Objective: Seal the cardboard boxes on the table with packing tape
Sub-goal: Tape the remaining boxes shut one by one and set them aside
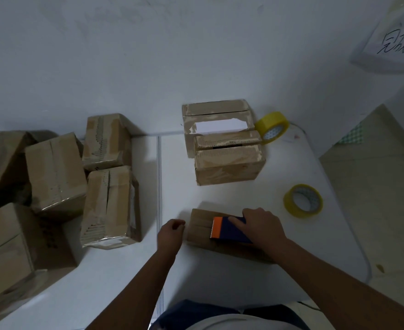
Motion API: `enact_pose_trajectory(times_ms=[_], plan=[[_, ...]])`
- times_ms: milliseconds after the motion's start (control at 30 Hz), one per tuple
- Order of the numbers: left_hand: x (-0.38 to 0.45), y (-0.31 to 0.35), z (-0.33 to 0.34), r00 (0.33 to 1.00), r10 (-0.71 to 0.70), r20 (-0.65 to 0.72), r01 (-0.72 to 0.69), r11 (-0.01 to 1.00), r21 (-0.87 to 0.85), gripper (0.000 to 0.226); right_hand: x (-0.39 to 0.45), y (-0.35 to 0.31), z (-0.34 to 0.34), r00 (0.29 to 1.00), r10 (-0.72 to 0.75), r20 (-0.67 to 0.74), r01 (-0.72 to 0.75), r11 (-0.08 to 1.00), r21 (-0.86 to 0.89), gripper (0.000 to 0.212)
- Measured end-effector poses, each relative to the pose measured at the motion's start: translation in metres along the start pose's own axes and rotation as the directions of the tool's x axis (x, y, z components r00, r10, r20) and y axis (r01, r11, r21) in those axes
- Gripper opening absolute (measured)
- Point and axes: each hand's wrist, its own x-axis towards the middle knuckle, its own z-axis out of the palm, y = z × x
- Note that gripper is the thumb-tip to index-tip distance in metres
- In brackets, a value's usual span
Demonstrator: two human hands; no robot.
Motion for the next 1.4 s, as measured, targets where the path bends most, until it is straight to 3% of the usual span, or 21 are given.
enact_pose_trajectory(times_ms=[100,267,367,433,500,600,633,700,867,1267,1400], plan=[[-0.017,0.000,-0.009,0.996,0.069,0.062,-0.068,0.998,-0.007,0.030,0.002,0.000,0.000,1.000,-0.001,-0.009,0.001,1.000,-0.004,0.050],[-0.032,0.003,-0.013,0.937,0.115,0.330,-0.199,0.952,0.231,0.068,0.003,-0.001,0.000,1.000,0.002,-0.001,-0.003,1.000,-0.013,0.051],[-0.030,0.010,-0.017,0.897,0.100,0.431,-0.235,0.933,0.274,0.068,0.003,-0.002,-0.003,1.000,0.007,0.024,-0.006,1.000,-0.008,0.055],[-0.028,0.017,-0.019,0.877,0.172,0.448,-0.327,0.898,0.295,0.065,0.002,-0.002,-0.004,0.999,0.011,0.030,-0.011,1.000,-0.006,0.055],[-0.022,0.022,-0.018,0.822,0.293,0.488,-0.510,0.762,0.401,0.084,0.002,-0.003,-0.005,1.000,0.013,0.024,-0.013,1.000,-0.016,0.056],[0.001,0.025,-0.011,0.686,0.342,0.643,-0.728,0.332,0.600,0.109,0.003,-0.004,-0.006,0.999,0.013,0.035,-0.012,1.000,-0.029,0.056],[0.009,0.026,-0.009,0.653,0.341,0.676,-0.756,0.243,0.608,0.111,0.003,-0.004,-0.007,0.999,0.013,0.040,-0.011,0.999,-0.033,0.055],[0.020,0.029,-0.007,0.601,0.355,0.716,-0.795,0.170,0.583,0.110,0.002,-0.004,-0.008,0.999,0.007,0.050,-0.006,0.999,-0.039,0.055],[0.029,0.029,-0.010,0.554,0.413,0.723,-0.829,0.190,0.527,0.105,0.001,-0.003,-0.012,0.997,-0.044,0.065,0.048,0.997,-0.068,0.055],[0.030,0.031,-0.013,0.560,0.398,0.726,-0.826,0.198,0.528,0.100,-0.022,0.045,-0.020,0.997,-0.026,0.069,0.028,0.999,-0.029,0.057],[0.028,0.032,-0.013,0.571,0.393,0.721,-0.821,0.249,0.514,0.101,-0.031,0.065,-0.019,0.997,-0.017,0.082,0.019,0.999,-0.029,0.057]])
